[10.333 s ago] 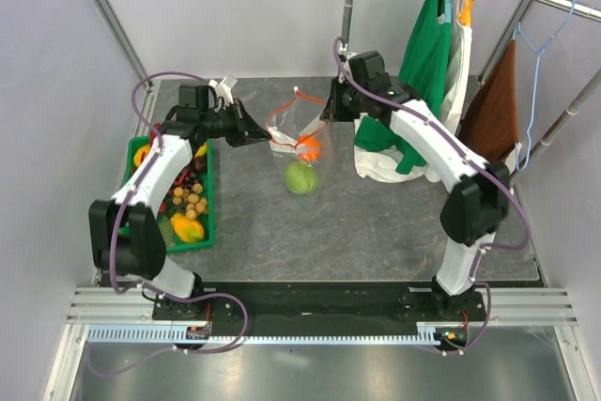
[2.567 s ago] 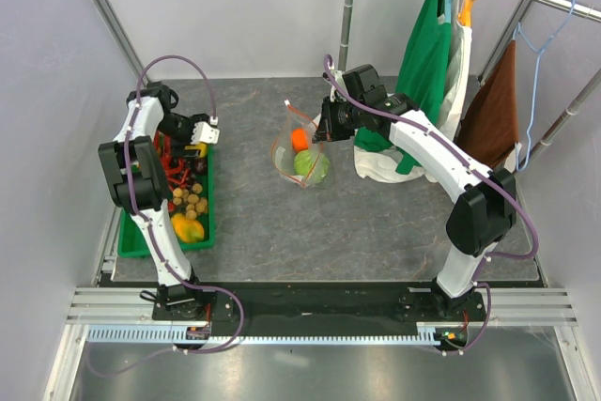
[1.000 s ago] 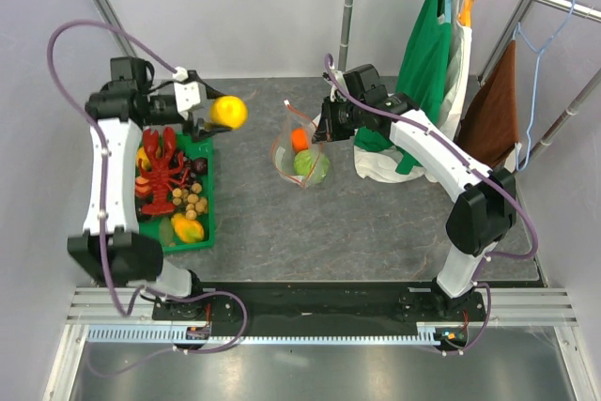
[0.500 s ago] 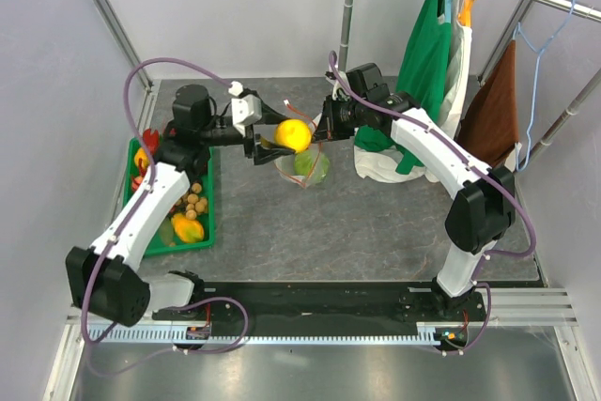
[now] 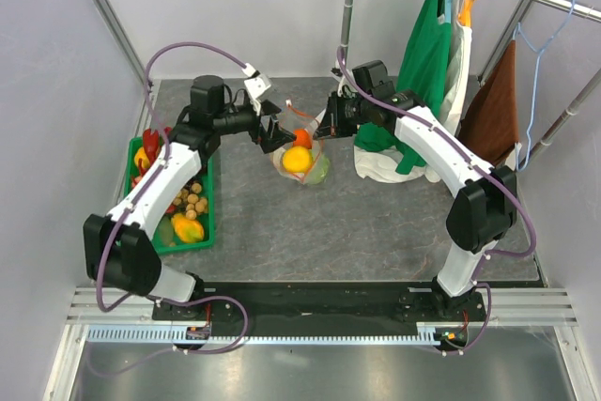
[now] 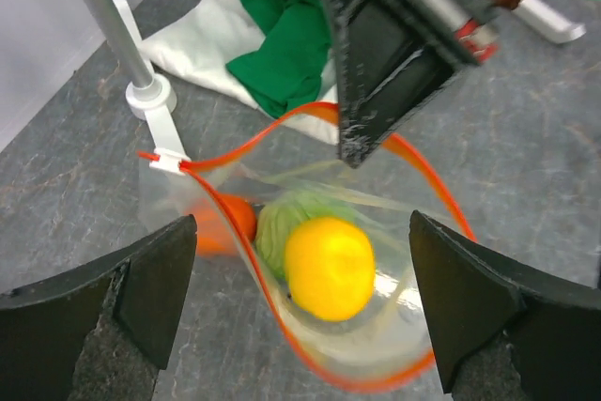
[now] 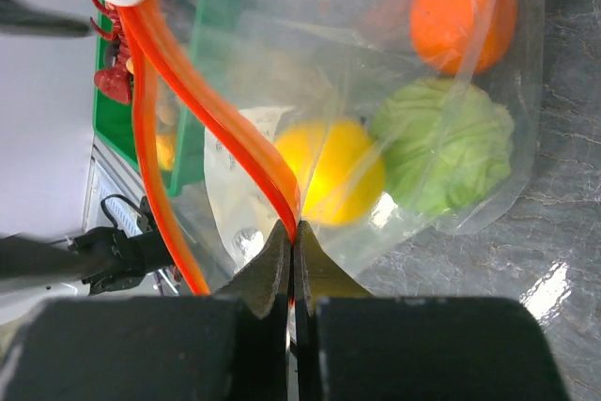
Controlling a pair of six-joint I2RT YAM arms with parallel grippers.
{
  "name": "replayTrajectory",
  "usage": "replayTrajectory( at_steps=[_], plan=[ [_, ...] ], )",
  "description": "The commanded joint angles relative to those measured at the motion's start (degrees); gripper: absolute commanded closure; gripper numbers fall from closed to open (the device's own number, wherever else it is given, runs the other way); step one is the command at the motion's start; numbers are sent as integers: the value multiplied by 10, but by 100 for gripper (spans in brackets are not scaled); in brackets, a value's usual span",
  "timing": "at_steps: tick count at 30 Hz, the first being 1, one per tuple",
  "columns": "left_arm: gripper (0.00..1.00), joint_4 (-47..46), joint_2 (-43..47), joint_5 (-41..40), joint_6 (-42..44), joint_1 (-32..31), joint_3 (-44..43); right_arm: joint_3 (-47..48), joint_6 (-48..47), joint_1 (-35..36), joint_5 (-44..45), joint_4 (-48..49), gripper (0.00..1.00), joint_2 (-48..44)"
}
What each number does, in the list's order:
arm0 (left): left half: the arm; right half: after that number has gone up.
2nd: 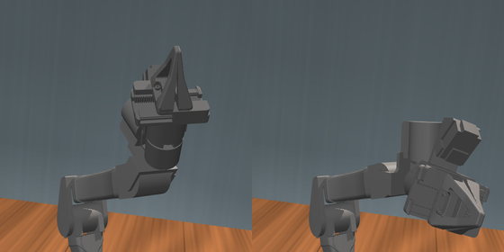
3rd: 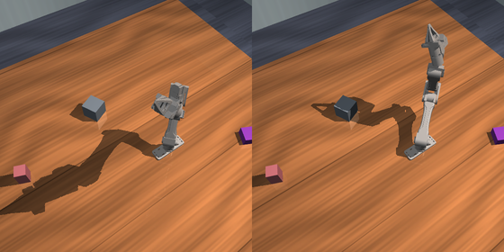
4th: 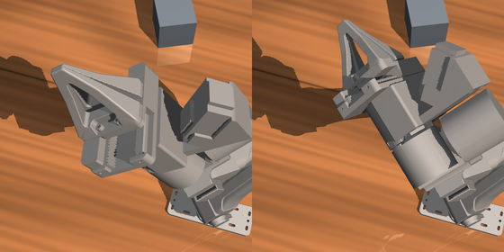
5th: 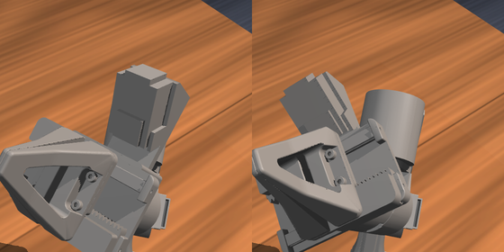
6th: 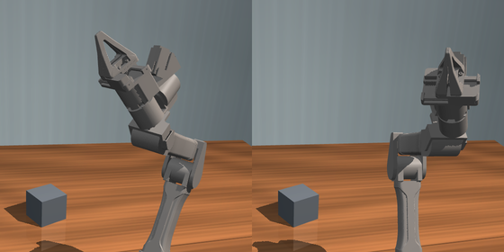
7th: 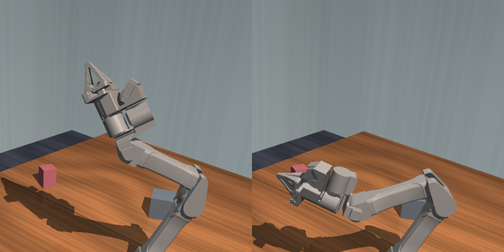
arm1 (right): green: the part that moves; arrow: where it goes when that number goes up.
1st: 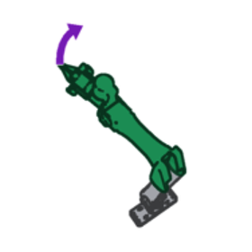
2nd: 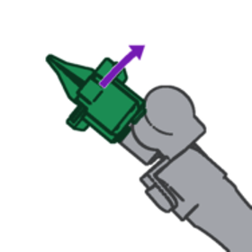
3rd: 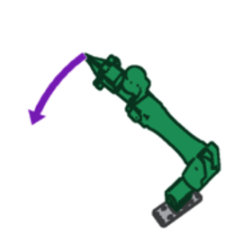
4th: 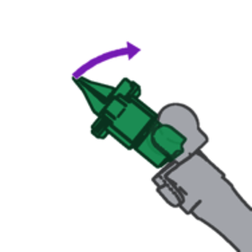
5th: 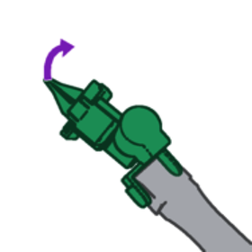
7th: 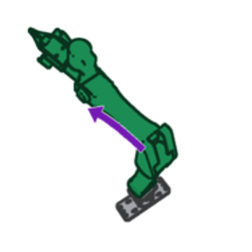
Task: Place the food in the zip-top bag and seal the zipper
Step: Place the fake fruit in the zipper food storage bag.
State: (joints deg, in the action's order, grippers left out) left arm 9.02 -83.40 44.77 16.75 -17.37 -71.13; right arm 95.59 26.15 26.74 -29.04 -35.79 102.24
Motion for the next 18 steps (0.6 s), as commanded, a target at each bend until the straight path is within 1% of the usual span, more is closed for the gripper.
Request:
replayTrajectory(
  at_steps=[1, 2, 4, 5, 6, 7, 8, 9, 10, 11, 12, 13, 14, 15, 16, 18],
  plan=[
    [0, 66, 81, 65, -67, 30, -44, 13, 11, -4, -17, 23, 100, -10],
    [0, 135, 86, 67, -63, 38, -64, 13, 12, -3, -16, 22, 100, -9],
    [0, 236, 91, 56, -30, 64, -92, 12, 11, -3, -15, 23, 100, -9],
    [0, 329, 96, 51, 9, 77, -115, 10, 10, -4, -16, 22, 100, -11],
    [0, 380, 100, 54, 28, 95, -121, 10, 10, -4, -16, 23, 100, -10],
    [0, 422, 104, 79, 49, 149, -129, 8, 10, -3, -17, 23, 100, -10],
    [0, 515, 107, 84, 104, 172, -133, 7, 11, -3, -17, 24, 100, -11],
    [0, 559, 105, 75, 135, 227, -139, 6, 11, -3, -17, 26, 100, -11],
    [1, 601, 103, 43, 211, 242, -147, 3, 11, -3, -17, 26, 100, -12],
    [2, 654, 98, 30, 254, 256, -148, 1, 10, -3, -17, 26, 100, -12],
    [5, 729, 99, 16, 297, 287, -146, 0, 10, -3, -18, 26, 100, -12],
    [5, 762, 104, 6, 362, 300, -132, -2, 8, -4, -17, 26, 100, -13],
    [5, 774, 109, -11, 374, 312, -118, -4, 8, -4, -16, 25, 100, -14],
    [4, 772, 122, -54, 381, 326, -101, -6, 7, -3, -16, 26, 100, -15],
    [4, 763, 126, -74, 380, 331, -71, -8, 8, -3, -16, 26, 100, -15],
    [6, 733, 133, -111, 364, 340, -51, -11, 8, -4, -17, 27, 100, -15]
  ],
)
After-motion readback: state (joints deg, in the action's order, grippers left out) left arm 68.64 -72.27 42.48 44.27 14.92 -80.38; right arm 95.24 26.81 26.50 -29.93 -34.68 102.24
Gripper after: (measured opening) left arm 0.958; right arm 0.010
